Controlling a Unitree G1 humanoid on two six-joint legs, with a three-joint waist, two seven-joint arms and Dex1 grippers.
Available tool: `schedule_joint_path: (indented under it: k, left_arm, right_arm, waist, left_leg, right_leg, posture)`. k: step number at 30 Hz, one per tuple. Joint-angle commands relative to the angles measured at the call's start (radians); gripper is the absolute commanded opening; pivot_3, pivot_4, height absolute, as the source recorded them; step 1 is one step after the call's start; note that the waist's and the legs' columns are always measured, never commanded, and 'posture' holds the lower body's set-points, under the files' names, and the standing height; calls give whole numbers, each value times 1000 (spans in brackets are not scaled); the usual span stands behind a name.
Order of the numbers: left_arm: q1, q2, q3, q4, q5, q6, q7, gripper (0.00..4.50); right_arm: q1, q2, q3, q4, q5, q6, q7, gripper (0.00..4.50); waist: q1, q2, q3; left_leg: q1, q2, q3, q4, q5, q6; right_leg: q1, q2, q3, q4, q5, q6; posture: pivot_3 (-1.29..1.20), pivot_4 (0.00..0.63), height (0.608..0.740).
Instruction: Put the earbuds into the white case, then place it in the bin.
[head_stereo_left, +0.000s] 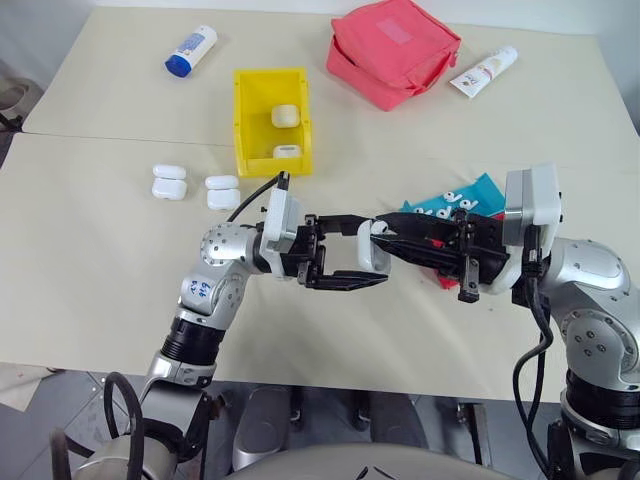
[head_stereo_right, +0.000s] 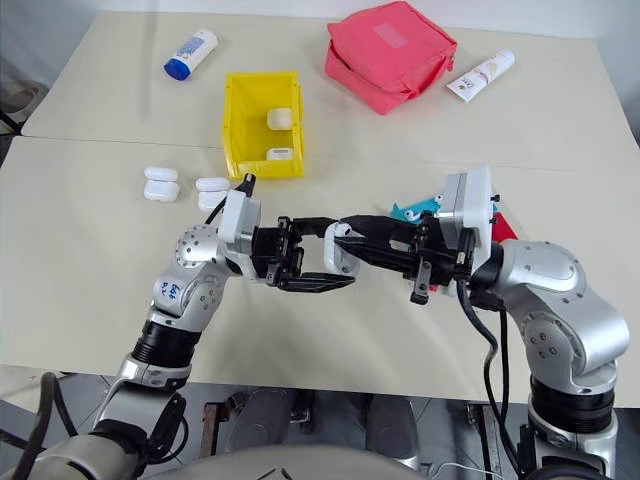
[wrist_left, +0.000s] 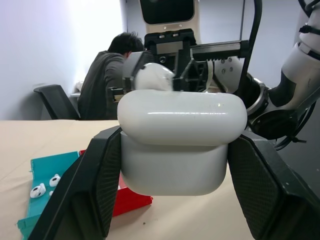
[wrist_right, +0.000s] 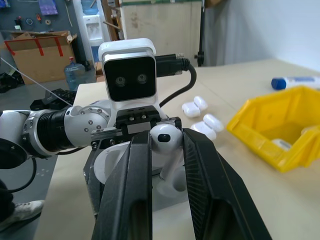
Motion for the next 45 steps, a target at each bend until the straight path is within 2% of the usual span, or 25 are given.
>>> schedule_joint_path:
  k: [1,11,17,26,32,40,45]
  left_arm:
    - [-7,-11,8,-86,-54,3,-17,2808]
    - [-13,-32,25,-100,-75,-19,-37,2808]
    - [-17,-43,57,-97,-108,-21,-48,2808]
    - [-20,-65,89,-74,-113,-54,-55,2808]
    - [-31,-83,112,-55,-111,-86,-62,2808]
    - [-35,-82,117,-45,-111,-87,-83,2808]
    - [-30,-71,109,-43,-105,-80,-97,2808]
  right_arm:
    - [12,-14,31,17,-11,-34,-1,507]
    - [46,-52,96,58,-38,-66,-2,507]
    - [78,-136,123,107,-99,-100,32,507]
    - [-10,-180,151,198,-53,-95,71,507]
    - [-2,-194,142,219,4,-76,102,507]
    - [-30,-234,193,274,-38,-110,179,507]
    - [-64,-227,208,286,-61,-125,173,507]
  waist:
    - [0,0,0]
    - [1,0,0]
    - [0,0,0]
    - [0,0,0]
    - [2,0,0]
    - [-1,0,0]
    - [-1,0,0]
  left_leg:
    - [0,0,0,0,0,0]
    - [0,0,0,0,0,0]
    - [0,0,0,0,0,0]
    - [0,0,0,1,0,0]
    - [0,0,0,1,0,1]
    - [0,1,0,1,0,1]
    - [0,1,-1,1,0,1]
  right_leg:
    - [0,0,0,0,0,0]
    - [0,0,0,0,0,0]
    - [0,0,0,0,0,0]
    - [0,0,0,0,0,0]
    - [1,-1,-1,0,0,0]
    - [1,0,-1,0,0,0]
    - [1,0,-1,0,0,0]
  posture:
    - [0,150,740]
    - [0,150,740]
    - [0,150,740]
    - [0,150,740]
    - [0,150,740]
    - [0,150,740]
    - [0,150,740]
